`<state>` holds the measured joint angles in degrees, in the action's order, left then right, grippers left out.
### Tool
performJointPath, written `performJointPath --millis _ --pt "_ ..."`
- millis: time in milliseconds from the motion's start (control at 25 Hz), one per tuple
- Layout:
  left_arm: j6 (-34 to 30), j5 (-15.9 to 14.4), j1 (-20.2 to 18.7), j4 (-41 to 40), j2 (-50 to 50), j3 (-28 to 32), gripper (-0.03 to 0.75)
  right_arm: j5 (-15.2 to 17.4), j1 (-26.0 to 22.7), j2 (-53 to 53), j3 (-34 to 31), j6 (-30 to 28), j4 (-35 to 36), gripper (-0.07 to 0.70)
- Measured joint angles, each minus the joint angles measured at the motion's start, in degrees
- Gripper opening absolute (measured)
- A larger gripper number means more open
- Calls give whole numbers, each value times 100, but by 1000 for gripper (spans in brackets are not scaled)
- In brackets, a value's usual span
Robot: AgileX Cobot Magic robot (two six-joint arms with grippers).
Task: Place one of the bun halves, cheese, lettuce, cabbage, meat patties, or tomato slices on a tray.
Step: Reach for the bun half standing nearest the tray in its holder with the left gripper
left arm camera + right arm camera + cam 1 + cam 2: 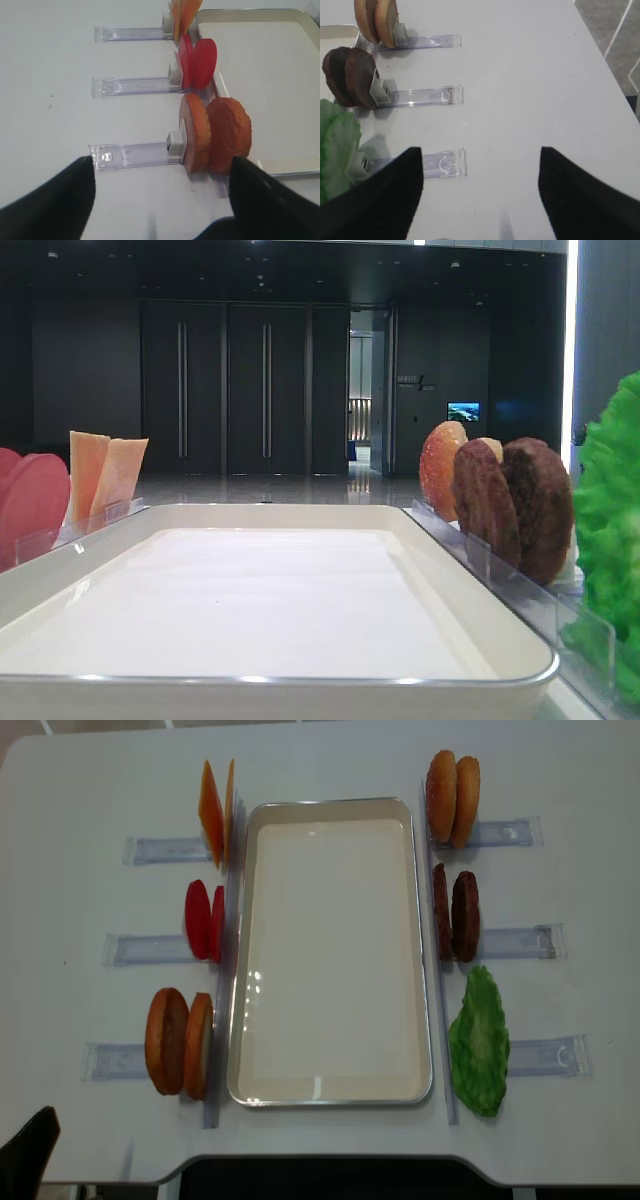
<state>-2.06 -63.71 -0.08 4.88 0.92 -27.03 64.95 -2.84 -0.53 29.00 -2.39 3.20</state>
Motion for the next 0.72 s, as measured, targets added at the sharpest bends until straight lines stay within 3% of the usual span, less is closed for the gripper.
performJointPath --millis 720 --pt "0 0 0 17 0 0 643 0 0 0 0 0 0 468"
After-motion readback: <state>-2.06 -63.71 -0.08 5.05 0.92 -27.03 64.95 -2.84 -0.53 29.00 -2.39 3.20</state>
